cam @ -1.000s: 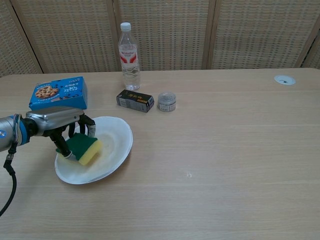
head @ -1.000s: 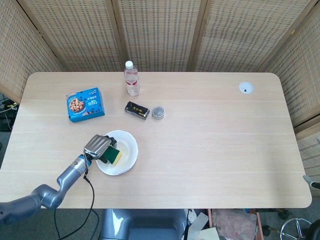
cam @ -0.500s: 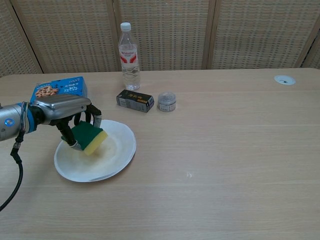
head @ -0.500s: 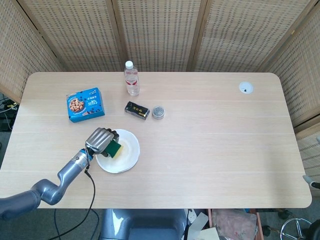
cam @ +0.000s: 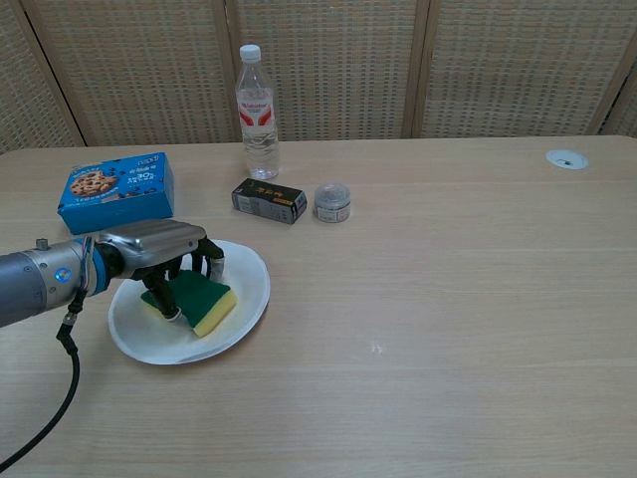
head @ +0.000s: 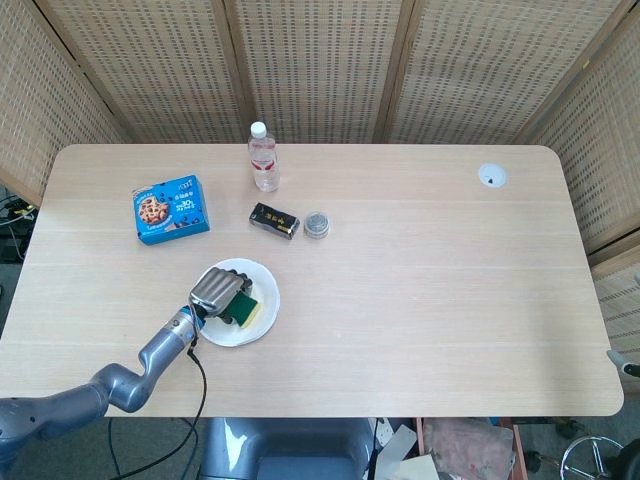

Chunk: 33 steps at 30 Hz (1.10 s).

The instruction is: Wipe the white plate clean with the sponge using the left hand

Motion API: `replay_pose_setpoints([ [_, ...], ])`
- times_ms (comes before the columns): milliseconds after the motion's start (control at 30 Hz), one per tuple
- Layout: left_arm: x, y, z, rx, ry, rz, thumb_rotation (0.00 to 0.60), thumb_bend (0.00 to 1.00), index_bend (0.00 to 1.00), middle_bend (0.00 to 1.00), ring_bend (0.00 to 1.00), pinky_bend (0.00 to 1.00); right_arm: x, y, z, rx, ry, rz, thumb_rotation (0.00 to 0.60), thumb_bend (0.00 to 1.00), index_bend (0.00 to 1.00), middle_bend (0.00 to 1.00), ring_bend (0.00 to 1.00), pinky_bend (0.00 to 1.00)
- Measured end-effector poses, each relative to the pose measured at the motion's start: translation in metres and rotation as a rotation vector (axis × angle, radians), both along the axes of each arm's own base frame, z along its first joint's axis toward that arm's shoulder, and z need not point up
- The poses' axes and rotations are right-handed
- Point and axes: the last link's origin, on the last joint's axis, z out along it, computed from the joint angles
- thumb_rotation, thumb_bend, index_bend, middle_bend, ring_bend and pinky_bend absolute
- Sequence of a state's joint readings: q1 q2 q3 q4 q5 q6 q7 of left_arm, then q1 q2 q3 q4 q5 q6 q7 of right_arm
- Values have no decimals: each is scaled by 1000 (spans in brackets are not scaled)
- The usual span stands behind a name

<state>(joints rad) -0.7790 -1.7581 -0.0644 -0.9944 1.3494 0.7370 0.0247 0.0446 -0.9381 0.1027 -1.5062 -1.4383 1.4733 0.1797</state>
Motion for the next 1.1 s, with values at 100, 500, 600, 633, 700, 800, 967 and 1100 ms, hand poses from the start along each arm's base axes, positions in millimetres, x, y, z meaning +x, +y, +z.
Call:
replay_pose_setpoints([
  [100, -2, -2, -3, -7, -3, 8, 600, 144, 581, 411, 368, 448, 0, 0, 0, -1, -1, 2, 600, 0, 0, 0, 0, 0],
  [500, 8, 8, 21, 54, -49, -30, 600, 144, 607, 411, 368, 449, 1, 1, 1, -2, -8, 6, 600, 0, 0, 0, 0, 0],
  [600, 17, 12, 34, 74, -82, -43, 600, 144, 607, 411, 368, 448, 1, 1, 1, -2, -8, 7, 600, 0, 0, 0, 0, 0],
  [633, 20, 13, 38, 81, -90, -47, 600, 144, 607, 411, 368, 448, 1, 1, 1, -2, -8, 8, 600, 0, 0, 0, 0, 0],
  [700, 25, 16, 46, 93, -99, -56, 600, 144, 607, 411, 368, 448, 2, 1, 1, 0, -8, 9, 600, 0, 0, 0, 0, 0],
  [800, 29, 18, 47, 94, -87, -64, 600, 144, 607, 411, 368, 448, 2, 1, 1, 0, -9, 10, 600, 0, 0, 0, 0, 0],
  [967, 34, 16, 33, 66, -72, -55, 600, 144, 614, 411, 368, 448, 2, 0, 0, 5, -7, 10, 600, 0, 0, 0, 0, 0],
  [1100, 36, 12, 17, 40, -58, -53, 600, 148, 656, 411, 368, 448, 1, 0, 0, 2, -8, 5, 600, 0, 0, 0, 0, 0],
])
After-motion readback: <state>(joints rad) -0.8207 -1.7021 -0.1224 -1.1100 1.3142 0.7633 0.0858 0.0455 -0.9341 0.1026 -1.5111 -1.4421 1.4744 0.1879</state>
